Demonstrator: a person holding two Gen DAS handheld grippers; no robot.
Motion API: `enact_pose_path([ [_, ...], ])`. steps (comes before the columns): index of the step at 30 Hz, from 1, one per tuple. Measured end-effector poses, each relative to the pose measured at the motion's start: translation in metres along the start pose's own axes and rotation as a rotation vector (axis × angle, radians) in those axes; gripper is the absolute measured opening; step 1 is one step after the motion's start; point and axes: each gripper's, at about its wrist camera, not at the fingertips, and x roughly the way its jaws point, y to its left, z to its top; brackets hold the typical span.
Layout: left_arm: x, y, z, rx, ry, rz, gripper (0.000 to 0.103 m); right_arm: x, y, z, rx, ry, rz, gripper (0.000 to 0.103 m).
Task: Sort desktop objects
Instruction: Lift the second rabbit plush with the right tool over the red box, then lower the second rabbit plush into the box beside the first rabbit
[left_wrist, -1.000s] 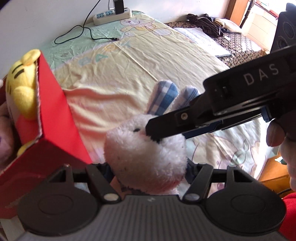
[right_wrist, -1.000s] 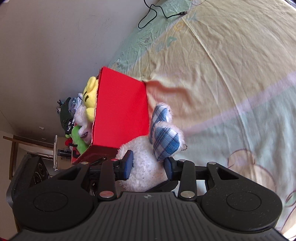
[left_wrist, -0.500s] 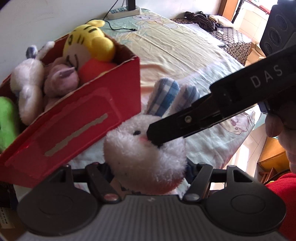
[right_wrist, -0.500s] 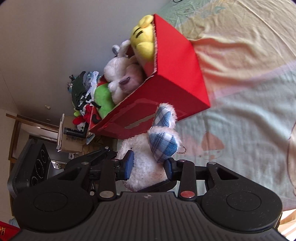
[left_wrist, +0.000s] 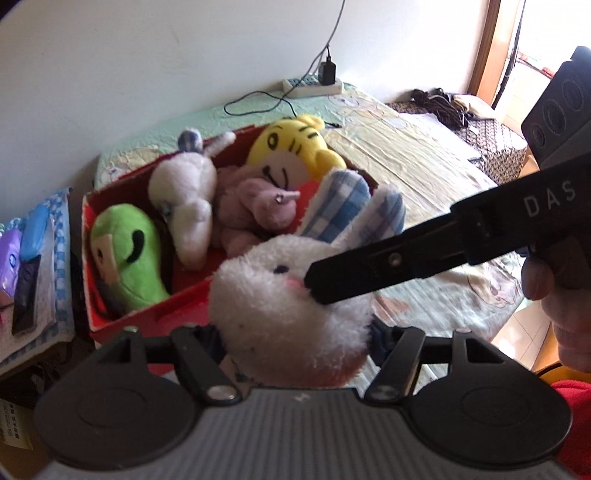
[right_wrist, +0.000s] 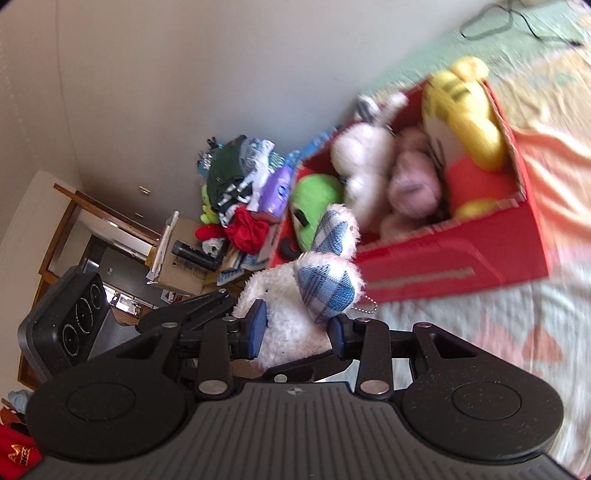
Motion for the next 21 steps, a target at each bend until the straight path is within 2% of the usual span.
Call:
enact_pose_path([
  [8, -0.016, 0.025, 0.036, 0.003, -0.198, 0.041, 0.07, 0.003, 0.026, 0.032, -0.131, -0.166, 0.016, 0.038],
  [12, -0.002, 0.036, 0.052, 0.003, -0.26, 0.031, 0.07, 0.007, 0.029, 0.041, -0.214, -0.272, -0.039, 0.038],
  [17, 0.031, 0.053, 0.055, -0.057, -0.228, -0.074, 0.07, 0.023, 0.022, 0.043, -0.294, -0.294, -0.169, 0.038],
  [21, 0.053, 0.053, 0.045, -0.07, -0.189, -0.081, 0.07, 0.035, 0.008, 0.043, -0.284, -0.25, -0.206, 0.038],
])
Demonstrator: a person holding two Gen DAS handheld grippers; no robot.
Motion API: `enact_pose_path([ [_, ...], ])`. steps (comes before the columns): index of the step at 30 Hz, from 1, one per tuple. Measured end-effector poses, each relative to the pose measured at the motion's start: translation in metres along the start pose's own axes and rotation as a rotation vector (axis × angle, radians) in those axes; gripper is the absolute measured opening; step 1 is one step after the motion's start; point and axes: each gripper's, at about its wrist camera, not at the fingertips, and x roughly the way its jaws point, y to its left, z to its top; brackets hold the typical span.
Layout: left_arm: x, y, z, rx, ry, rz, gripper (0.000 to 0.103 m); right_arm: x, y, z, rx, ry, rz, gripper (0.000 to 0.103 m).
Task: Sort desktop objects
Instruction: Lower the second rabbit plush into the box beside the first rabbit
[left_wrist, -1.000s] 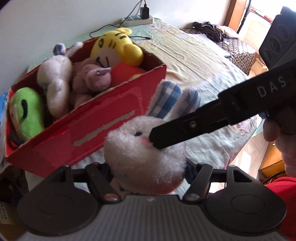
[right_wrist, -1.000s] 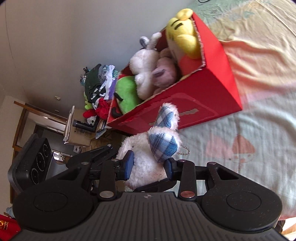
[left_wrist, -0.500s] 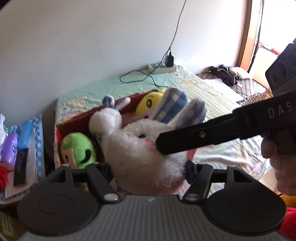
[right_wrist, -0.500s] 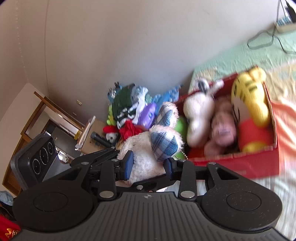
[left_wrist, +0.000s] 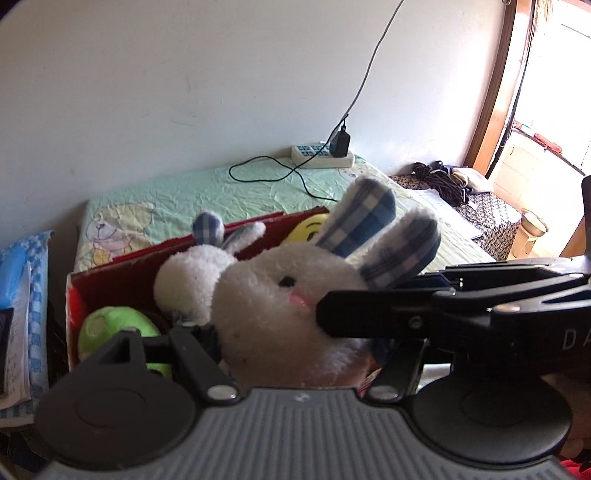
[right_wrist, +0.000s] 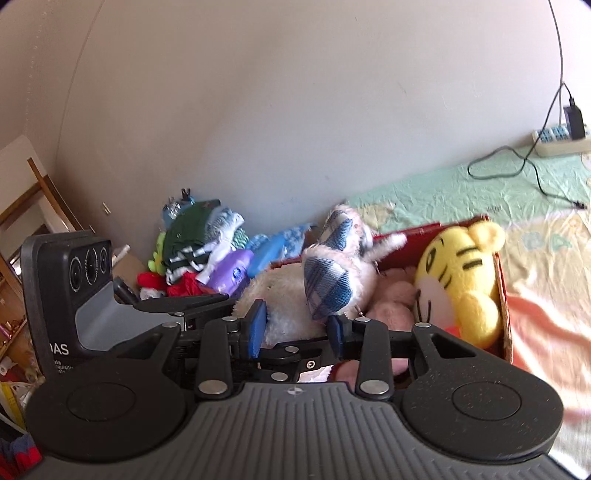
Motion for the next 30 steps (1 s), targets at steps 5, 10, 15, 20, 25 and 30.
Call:
enact_pose_path([
  [5, 0.007, 0.007, -0.011, -0.023, 0.043, -0.001, 0.071, 0.013, 0.0, -0.001, -0.018, 0.068, -0.006, 0.038],
  [10, 0.001, 0.016, -0.018, -0.053, 0.058, -0.007, 0.072, 0.018, 0.012, 0.001, -0.049, 0.127, -0.002, 0.038],
  [15, -0.015, 0.023, -0.022, -0.095, 0.052, -0.015, 0.073, 0.021, 0.0, 0.003, 0.052, 0.156, 0.081, 0.035],
  [20, -0.003, 0.031, -0.021, -0.132, 0.077, 0.032, 0.072, 0.037, -0.01, -0.001, 0.116, 0.136, 0.088, 0.034],
  [25, 0.023, 0.03, -0.023, -0.15, 0.115, 0.055, 0.073, 0.049, -0.021, -0.01, 0.094, 0.166, 0.013, 0.034],
  [30, 0.031, 0.016, -0.028, -0.079, 0.118, 0.077, 0.08, 0.047, -0.028, -0.012, 0.109, 0.19, 0.013, 0.034],
])
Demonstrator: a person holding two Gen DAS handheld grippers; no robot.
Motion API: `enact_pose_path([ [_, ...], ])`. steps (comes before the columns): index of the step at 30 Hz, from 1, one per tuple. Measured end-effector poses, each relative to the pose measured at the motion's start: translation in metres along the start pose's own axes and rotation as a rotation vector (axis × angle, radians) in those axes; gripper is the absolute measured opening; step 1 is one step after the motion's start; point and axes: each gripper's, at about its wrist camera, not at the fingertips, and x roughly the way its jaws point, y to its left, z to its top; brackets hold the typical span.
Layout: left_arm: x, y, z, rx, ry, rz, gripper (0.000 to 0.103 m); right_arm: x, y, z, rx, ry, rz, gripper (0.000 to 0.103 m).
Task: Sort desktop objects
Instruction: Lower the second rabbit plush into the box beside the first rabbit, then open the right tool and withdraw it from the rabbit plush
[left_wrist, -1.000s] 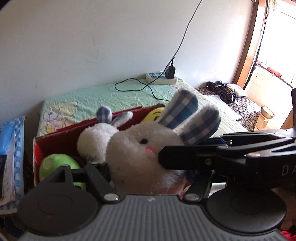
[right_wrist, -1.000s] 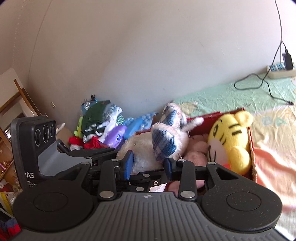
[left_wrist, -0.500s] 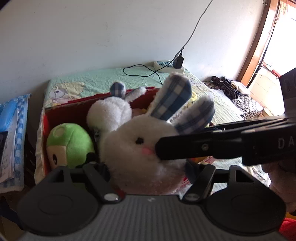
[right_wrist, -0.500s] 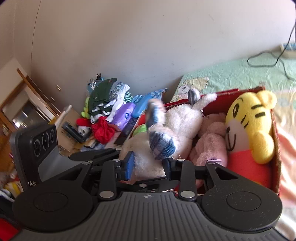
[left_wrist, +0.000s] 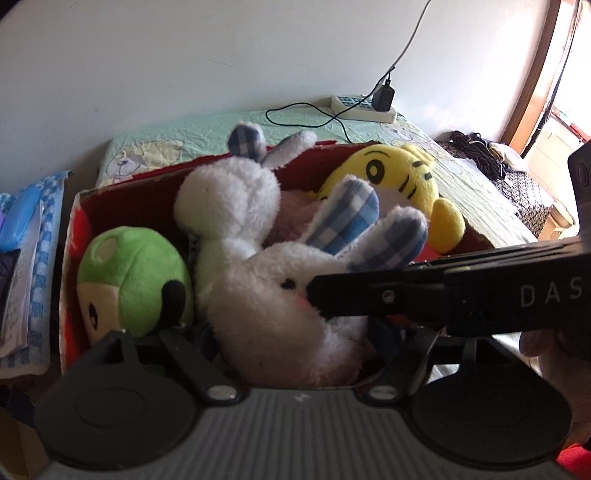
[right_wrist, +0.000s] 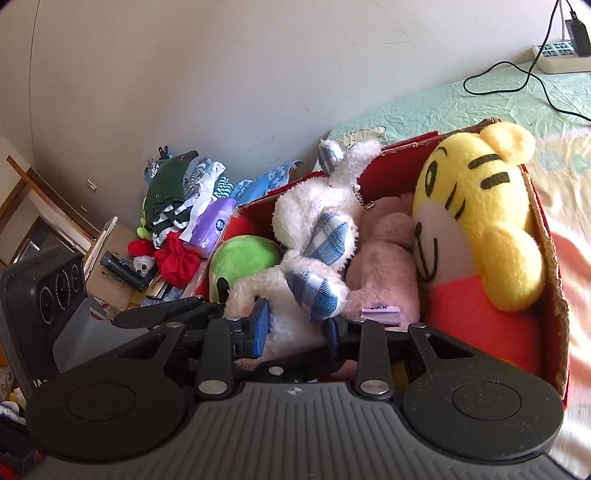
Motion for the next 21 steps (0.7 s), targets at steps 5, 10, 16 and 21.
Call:
enact_pose_path([
  [5, 0.0, 0.006, 0.002, -0.026, 0.021, -0.008, 0.081, 0.005, -0.003, -0.002, 0.034, 0.008, -0.001, 0.034],
  [10, 0.004, 0.009, 0.006, -0.024, 0.046, 0.003, 0.086, 0.01, -0.004, -0.002, 0.056, 0.007, 0.007, 0.035],
  [16, 0.005, 0.01, 0.004, -0.028, 0.051, 0.013, 0.088, 0.011, -0.007, -0.001, 0.079, 0.016, 0.03, 0.035],
  [21, 0.005, 0.014, 0.004, -0.035, 0.06, 0.017, 0.089, 0.013, -0.004, -0.001, 0.084, 0.014, 0.056, 0.042],
])
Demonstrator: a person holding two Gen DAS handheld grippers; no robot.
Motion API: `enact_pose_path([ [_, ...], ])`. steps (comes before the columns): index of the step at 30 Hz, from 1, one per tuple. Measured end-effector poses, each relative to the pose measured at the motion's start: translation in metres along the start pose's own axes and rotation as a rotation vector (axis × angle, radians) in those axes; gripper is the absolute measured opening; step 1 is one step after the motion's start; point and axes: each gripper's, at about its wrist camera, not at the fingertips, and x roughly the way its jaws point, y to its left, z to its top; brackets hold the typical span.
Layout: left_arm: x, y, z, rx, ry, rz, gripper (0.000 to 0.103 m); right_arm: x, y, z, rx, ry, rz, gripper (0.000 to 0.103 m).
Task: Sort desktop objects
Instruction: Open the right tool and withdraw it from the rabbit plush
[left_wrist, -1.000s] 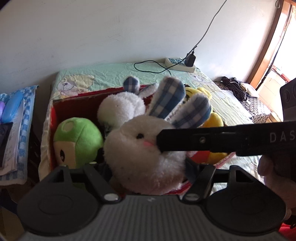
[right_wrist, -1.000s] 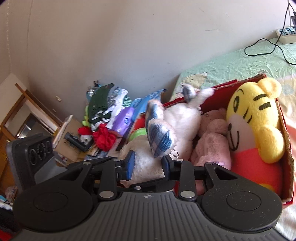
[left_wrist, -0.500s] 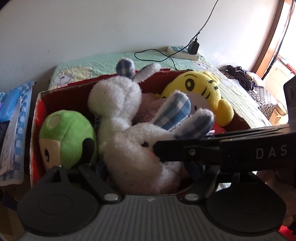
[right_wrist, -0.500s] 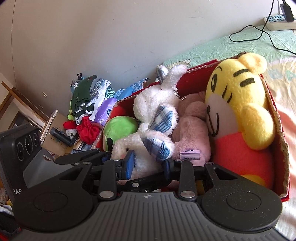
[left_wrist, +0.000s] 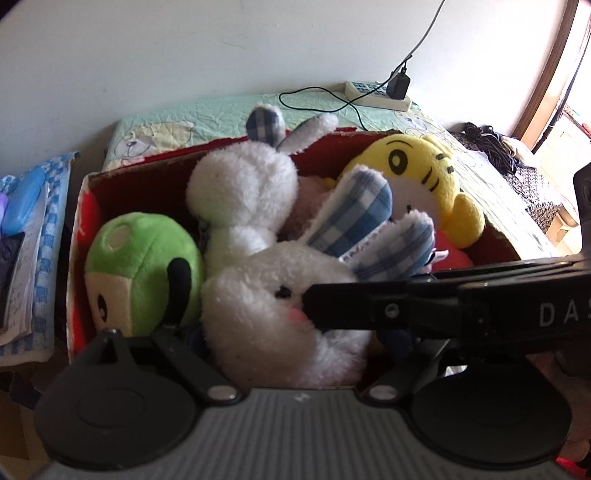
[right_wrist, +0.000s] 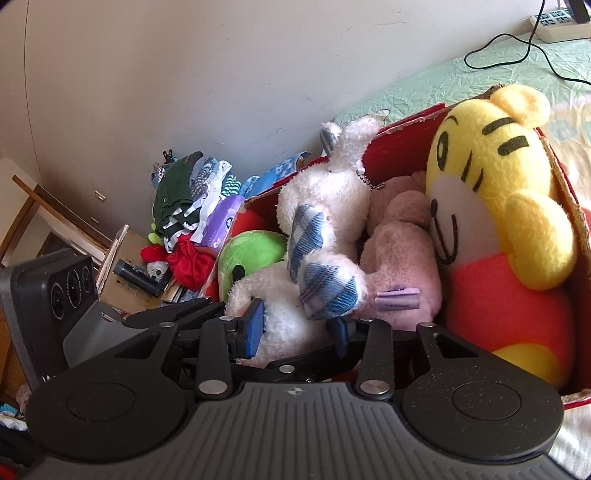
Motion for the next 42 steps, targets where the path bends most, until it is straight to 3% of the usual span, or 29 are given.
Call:
enact_pose_path([
  [12, 0.0, -0.008, 0.002, 0.005, 0.003, 0.032, 0.089, -0.026, -0.006, 0.0, 0.024, -0.035, -0.038, 0.043],
  [18, -0.005, -0.014, 0.003, 0.015, -0.003, 0.027, 0.089, -0.031, 0.0, -0.003, -0.015, -0.064, -0.078, 0.033],
  [32, 0.002, -0.025, 0.007, 0.002, 0.029, 0.118, 0.088, -0.034, 0.002, -0.011, -0.063, -0.092, -0.166, 0.028],
  [42, -0.001, -0.035, 0.005, -0.015, 0.02, 0.177, 0.088, -0.043, -0.009, -0.015, 0.002, -0.114, -0.169, 0.023],
])
